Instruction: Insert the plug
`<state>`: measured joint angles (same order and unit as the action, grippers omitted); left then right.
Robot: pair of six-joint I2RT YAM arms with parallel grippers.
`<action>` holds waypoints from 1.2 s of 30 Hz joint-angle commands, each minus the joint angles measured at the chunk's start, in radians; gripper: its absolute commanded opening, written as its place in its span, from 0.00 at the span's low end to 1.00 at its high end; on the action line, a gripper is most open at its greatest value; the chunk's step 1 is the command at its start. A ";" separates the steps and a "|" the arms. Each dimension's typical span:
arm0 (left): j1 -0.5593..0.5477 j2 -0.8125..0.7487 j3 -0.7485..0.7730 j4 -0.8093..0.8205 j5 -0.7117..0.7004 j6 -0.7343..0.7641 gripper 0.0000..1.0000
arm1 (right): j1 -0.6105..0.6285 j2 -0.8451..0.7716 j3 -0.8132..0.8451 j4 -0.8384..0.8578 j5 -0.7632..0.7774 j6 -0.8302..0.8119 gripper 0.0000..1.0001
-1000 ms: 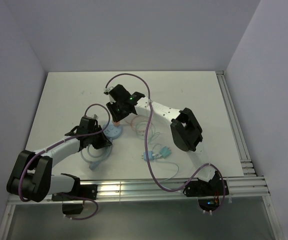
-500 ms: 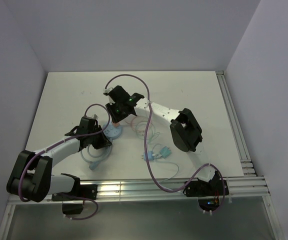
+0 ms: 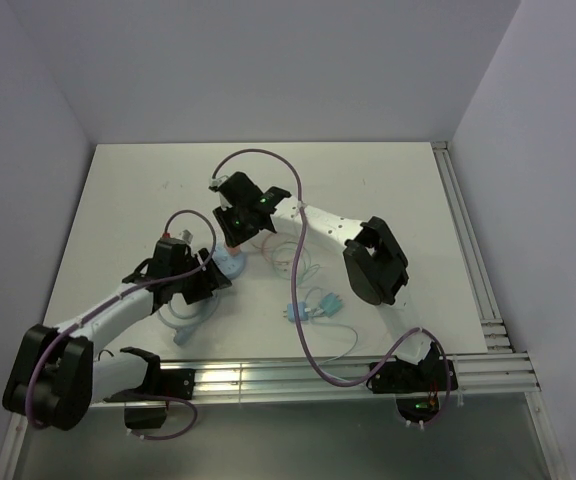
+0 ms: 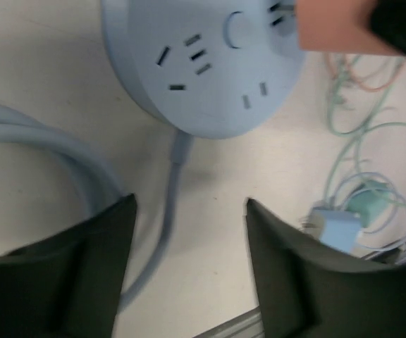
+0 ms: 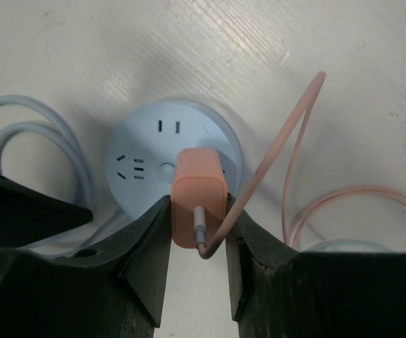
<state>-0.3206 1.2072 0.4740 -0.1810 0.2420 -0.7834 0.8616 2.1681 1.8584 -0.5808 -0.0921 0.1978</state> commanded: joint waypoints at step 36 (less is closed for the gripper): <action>0.100 0.196 0.164 0.206 -0.030 -0.102 0.00 | -0.030 -0.034 0.097 -0.094 -0.043 0.008 0.00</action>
<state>-0.2283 1.3861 0.6064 -0.0223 0.1951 -0.8852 0.8379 2.1178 1.8954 -0.6495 -0.1257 0.2226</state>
